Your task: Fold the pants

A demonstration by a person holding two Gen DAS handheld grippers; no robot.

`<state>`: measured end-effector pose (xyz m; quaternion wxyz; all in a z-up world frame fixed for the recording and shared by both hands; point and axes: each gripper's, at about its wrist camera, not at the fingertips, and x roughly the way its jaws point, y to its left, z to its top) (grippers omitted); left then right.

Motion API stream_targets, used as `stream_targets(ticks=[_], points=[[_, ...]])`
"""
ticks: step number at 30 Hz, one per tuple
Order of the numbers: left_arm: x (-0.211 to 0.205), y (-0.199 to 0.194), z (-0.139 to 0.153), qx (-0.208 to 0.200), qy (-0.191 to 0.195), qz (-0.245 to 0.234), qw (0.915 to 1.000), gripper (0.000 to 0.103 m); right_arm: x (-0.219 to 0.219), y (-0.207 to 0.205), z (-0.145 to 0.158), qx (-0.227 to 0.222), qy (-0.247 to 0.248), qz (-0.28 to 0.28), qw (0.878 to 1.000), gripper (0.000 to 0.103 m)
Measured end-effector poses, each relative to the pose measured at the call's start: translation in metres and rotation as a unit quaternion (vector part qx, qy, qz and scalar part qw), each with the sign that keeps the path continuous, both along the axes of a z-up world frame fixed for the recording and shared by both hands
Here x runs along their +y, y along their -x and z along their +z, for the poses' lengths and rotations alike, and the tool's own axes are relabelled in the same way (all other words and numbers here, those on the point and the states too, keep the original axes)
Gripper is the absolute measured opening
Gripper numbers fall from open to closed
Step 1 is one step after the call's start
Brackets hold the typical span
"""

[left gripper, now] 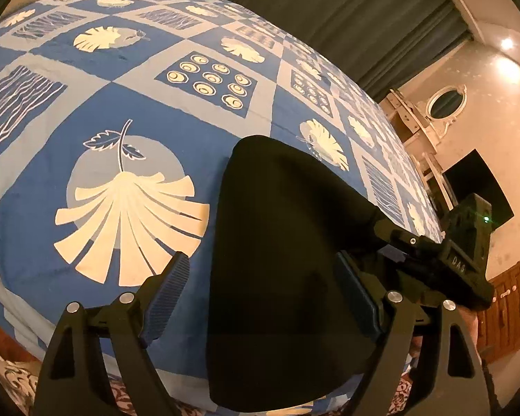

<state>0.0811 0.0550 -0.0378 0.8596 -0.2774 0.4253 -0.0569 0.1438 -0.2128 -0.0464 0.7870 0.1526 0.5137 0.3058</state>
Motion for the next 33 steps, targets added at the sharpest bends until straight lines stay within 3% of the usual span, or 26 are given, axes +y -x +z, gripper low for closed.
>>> stream_targets(ticks=[3,5,8,13,16,19,23,33], points=[[0.000,-0.001,0.000,0.000,-0.001,0.000,1.0000,0.083,0.012,0.004,0.005,-0.024,0.019,0.013,0.999,0.081],[0.000,-0.001,-0.001,0.002,-0.001,0.000,1.0000,0.083,0.019,0.002,0.003,-0.020,0.055,0.015,0.998,0.055],[0.002,-0.002,-0.002,0.007,0.002,0.004,1.0000,0.083,0.021,0.002,0.000,-0.010,0.063,0.012,0.998,0.033],[0.006,-0.002,-0.002,0.006,0.001,0.010,0.9999,0.083,0.019,0.008,0.012,-0.013,0.052,0.009,0.999,0.026],[0.007,-0.002,-0.001,0.003,-0.002,0.014,0.9999,0.083,0.010,0.013,0.034,-0.023,0.020,0.007,1.000,0.011],[0.009,0.000,0.001,-0.005,0.000,0.020,0.9998,0.083,-0.013,0.017,0.057,-0.023,-0.013,-0.006,1.000,0.009],[0.006,0.001,0.003,-0.011,0.001,0.013,0.9999,0.083,-0.051,0.028,0.079,-0.032,-0.012,-0.019,0.999,0.009],[-0.012,0.000,0.001,-0.007,0.012,-0.024,0.9996,0.083,-0.163,0.046,0.086,-0.031,0.008,-0.112,0.993,0.009]])
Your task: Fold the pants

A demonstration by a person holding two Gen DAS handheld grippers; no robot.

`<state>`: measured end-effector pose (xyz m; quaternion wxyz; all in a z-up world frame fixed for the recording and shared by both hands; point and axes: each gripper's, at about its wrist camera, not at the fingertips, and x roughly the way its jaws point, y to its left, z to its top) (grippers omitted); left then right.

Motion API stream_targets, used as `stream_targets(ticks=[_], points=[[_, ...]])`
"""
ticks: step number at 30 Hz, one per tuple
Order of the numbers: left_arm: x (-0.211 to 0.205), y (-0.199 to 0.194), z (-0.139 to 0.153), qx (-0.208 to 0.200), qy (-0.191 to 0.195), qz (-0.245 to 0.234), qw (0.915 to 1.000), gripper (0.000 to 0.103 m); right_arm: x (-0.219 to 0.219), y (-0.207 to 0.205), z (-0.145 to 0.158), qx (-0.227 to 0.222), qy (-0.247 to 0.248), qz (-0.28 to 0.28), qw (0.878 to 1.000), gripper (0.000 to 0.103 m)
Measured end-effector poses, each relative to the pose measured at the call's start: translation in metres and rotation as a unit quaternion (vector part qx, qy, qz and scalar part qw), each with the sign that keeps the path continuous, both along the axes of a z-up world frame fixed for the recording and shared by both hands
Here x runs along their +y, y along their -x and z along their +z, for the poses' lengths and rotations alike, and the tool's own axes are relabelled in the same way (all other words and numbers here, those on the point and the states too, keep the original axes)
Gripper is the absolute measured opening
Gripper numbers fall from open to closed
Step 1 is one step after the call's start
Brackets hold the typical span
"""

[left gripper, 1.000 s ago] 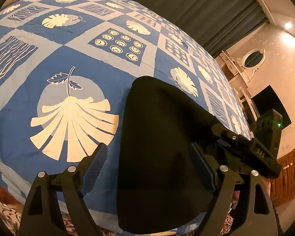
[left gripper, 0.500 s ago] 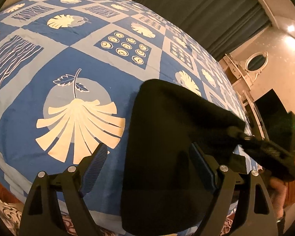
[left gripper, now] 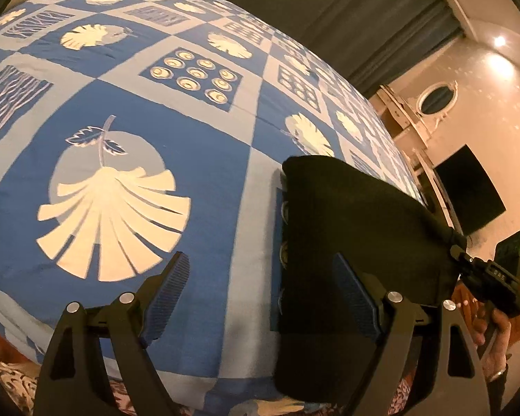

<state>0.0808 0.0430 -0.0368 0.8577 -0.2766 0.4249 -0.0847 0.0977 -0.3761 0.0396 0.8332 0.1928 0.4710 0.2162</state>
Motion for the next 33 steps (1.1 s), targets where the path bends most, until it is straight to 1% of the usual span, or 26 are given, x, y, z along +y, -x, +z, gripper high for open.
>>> stream_targets(ticks=[4,9,11,15,16,17,18,19,20,21,22,24,28,31,33], points=[[-0.009,0.001,-0.002,0.004,0.004,-0.014,0.9999,0.083,-0.044,0.007,-0.005,0.007,0.015,-0.037,0.999,0.009],[-0.020,0.000,-0.004,0.006,0.005,-0.034,0.9994,0.083,-0.077,0.011,-0.021,0.026,0.029,-0.065,0.997,0.009],[-0.025,-0.001,-0.005,0.004,0.005,-0.046,0.9989,0.083,-0.084,0.012,-0.029,0.032,0.032,-0.071,0.996,0.009],[-0.038,-0.002,-0.007,-0.001,0.025,-0.077,0.9967,0.083,-0.095,0.013,-0.050,0.053,0.007,-0.088,0.995,0.009],[-0.040,-0.002,-0.008,0.001,0.030,-0.083,0.9961,0.083,-0.097,0.013,-0.055,0.060,-0.007,-0.092,0.994,0.012],[-0.044,-0.002,-0.010,0.004,0.039,-0.093,0.9949,0.083,-0.100,0.014,-0.057,0.061,-0.022,-0.098,0.993,0.021],[-0.046,-0.003,-0.012,0.007,0.049,-0.102,0.9936,0.083,-0.105,0.016,-0.057,0.058,-0.032,-0.104,0.992,0.027],[-0.048,-0.003,-0.013,0.010,0.057,-0.108,0.9925,0.083,-0.110,0.020,-0.055,0.053,-0.043,-0.115,0.991,0.045],[-0.050,-0.004,-0.015,0.014,0.066,-0.114,0.9911,0.083,-0.115,0.022,-0.053,0.050,-0.050,-0.124,0.990,0.066],[-0.052,-0.004,-0.017,0.017,0.074,-0.118,0.9902,0.083,-0.123,0.028,-0.052,0.045,-0.058,-0.135,0.988,0.073],[-0.053,-0.005,-0.020,0.020,0.085,-0.122,0.9887,0.083,-0.127,0.032,-0.052,0.046,-0.063,-0.139,0.987,0.077],[-0.055,-0.007,-0.025,0.031,0.104,-0.130,0.9856,0.083,-0.133,0.038,-0.057,0.063,-0.073,-0.139,0.986,0.078],[-0.061,-0.008,-0.039,0.053,0.150,-0.134,0.9782,0.083,-0.138,0.059,-0.087,0.101,-0.119,-0.134,0.979,0.080],[-0.064,-0.009,-0.047,0.063,0.177,-0.130,0.9735,0.083,-0.132,0.068,-0.114,0.140,-0.147,-0.130,0.970,0.080],[-0.066,-0.009,-0.051,0.060,0.182,-0.124,0.9736,0.085,-0.126,0.070,-0.122,0.148,-0.168,-0.112,0.968,0.082]])
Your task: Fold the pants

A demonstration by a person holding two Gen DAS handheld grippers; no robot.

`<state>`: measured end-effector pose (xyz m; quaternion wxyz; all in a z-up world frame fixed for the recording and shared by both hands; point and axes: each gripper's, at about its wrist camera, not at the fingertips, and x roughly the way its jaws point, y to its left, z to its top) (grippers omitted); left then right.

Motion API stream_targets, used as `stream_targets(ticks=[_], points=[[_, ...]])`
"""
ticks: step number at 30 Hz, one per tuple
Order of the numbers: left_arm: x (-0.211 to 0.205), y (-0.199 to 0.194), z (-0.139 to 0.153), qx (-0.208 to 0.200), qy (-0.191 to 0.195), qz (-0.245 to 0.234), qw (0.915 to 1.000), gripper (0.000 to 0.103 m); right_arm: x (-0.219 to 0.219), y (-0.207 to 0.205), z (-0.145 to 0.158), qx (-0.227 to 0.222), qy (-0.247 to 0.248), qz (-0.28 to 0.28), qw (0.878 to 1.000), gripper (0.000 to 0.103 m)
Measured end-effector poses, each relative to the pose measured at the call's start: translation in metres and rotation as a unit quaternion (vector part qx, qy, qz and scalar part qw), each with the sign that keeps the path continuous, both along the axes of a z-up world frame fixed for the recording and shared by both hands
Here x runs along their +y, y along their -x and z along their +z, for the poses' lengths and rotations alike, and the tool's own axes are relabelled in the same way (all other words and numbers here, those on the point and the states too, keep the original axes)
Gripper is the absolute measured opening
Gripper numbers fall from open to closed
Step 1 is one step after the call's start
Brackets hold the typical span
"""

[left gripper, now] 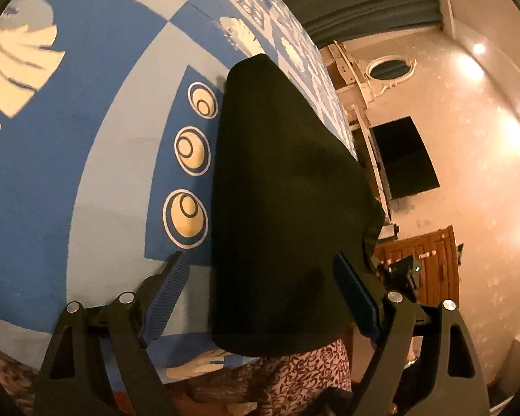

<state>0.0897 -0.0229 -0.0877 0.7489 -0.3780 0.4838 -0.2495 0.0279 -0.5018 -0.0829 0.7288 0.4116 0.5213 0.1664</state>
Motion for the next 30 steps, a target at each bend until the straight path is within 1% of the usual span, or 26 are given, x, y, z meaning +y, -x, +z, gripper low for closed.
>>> stream_targets(ticks=[2,4,6,7,8,11,13,14,15,16,18,19,23,28,30], points=[[-0.003,0.000,0.000,-0.006,0.004,0.003,1.0000,0.086,0.009,0.000,-0.004,-0.001,-0.030,0.020,0.999,0.083],[-0.005,0.001,0.000,-0.008,0.020,0.001,0.9998,0.086,0.015,-0.001,-0.007,0.001,-0.049,0.038,0.998,0.083],[-0.010,0.004,-0.002,-0.004,0.050,-0.009,0.9987,0.086,0.019,-0.001,-0.006,-0.001,-0.028,0.050,0.998,0.074],[-0.013,0.005,-0.003,-0.002,0.051,-0.010,0.9987,0.086,0.020,-0.001,-0.005,0.000,-0.013,0.057,0.998,0.063],[-0.014,0.007,-0.004,-0.002,0.050,-0.010,0.9987,0.086,0.019,-0.001,-0.005,0.002,-0.004,0.059,0.998,0.055],[-0.015,0.008,-0.006,-0.007,0.050,-0.011,0.9987,0.085,0.016,-0.001,-0.007,0.005,-0.008,0.056,0.998,0.045],[-0.020,0.006,-0.004,-0.007,0.031,-0.014,0.9994,0.076,0.017,-0.002,-0.006,0.002,-0.004,0.058,0.998,0.043],[-0.021,0.007,-0.004,-0.004,0.010,-0.018,0.9998,0.063,0.018,-0.003,-0.005,0.001,0.000,0.060,0.998,0.042],[-0.023,0.008,-0.005,0.000,-0.006,-0.022,0.9997,0.058,0.019,-0.005,-0.004,0.000,0.002,0.062,0.998,0.042],[-0.022,0.008,-0.006,0.000,-0.006,-0.022,0.9997,0.057,0.020,-0.005,-0.002,-0.002,0.006,0.064,0.998,0.041],[-0.020,0.006,-0.006,0.006,-0.002,-0.018,0.9998,0.051,0.020,-0.005,-0.002,-0.003,0.006,0.064,0.998,0.041],[-0.020,0.005,-0.005,0.007,-0.003,-0.018,0.9998,0.050,0.020,-0.005,-0.002,-0.002,0.003,0.063,0.998,0.041],[-0.028,0.008,0.004,-0.011,-0.043,-0.023,0.9987,0.047,0.022,-0.001,0.001,-0.003,0.001,0.062,0.998,0.041],[-0.031,0.009,0.009,-0.020,-0.067,-0.023,0.9973,0.043,0.021,0.001,-0.001,-0.009,-0.002,0.061,0.998,0.041],[-0.034,0.010,0.015,-0.032,-0.090,-0.027,0.9951,0.041,0.019,-0.001,-0.004,-0.010,-0.003,0.060,0.998,0.041]])
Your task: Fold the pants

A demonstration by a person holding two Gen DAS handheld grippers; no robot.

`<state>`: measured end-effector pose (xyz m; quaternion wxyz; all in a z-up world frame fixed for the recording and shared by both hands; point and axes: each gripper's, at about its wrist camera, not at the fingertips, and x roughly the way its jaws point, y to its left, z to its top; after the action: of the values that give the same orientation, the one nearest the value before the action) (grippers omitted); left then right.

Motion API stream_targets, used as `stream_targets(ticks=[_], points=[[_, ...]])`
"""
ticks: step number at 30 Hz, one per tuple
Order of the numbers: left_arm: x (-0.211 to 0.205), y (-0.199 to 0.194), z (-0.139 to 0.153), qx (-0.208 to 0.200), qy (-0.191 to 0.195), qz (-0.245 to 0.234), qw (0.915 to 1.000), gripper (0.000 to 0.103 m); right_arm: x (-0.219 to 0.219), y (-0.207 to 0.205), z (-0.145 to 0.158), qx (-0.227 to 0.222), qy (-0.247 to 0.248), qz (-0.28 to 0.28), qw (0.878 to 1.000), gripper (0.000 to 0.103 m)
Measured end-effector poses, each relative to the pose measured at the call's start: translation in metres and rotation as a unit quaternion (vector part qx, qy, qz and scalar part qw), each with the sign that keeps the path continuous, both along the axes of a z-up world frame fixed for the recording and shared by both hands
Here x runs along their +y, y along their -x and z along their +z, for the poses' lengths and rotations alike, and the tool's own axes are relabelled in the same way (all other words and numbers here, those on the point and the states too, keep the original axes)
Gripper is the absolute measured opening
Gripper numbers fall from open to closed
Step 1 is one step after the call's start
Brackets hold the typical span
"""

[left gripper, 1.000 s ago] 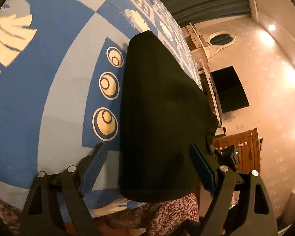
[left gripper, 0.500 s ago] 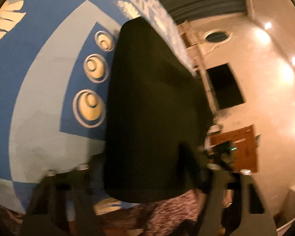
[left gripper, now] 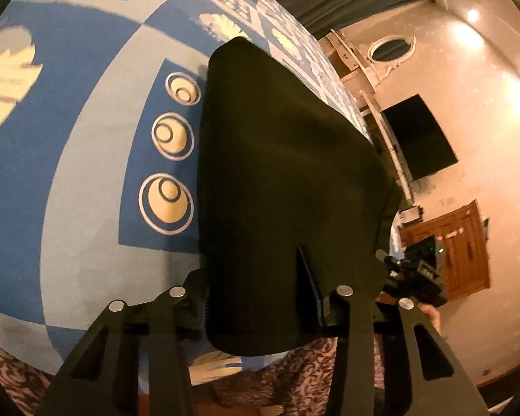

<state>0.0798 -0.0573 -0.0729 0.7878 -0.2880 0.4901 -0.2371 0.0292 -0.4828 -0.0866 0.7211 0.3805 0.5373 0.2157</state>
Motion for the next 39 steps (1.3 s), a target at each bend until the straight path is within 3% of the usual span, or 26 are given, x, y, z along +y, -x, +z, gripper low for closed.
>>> stream_targets(ticks=[5,21,39], points=[[-0.009,0.000,0.008,-0.011,-0.032,-0.005,0.9994,0.039,0.000,-0.002,-0.005,-0.001,-0.004,-0.004,1.000,0.041],[0.022,0.007,0.009,-0.007,-0.037,0.027,0.9989,0.039,0.028,-0.021,-0.006,-0.002,0.001,0.010,1.000,0.041],[0.080,0.017,0.012,-0.005,-0.038,0.093,0.9950,0.039,0.088,-0.073,-0.013,-0.001,-0.015,0.033,0.999,0.041]])
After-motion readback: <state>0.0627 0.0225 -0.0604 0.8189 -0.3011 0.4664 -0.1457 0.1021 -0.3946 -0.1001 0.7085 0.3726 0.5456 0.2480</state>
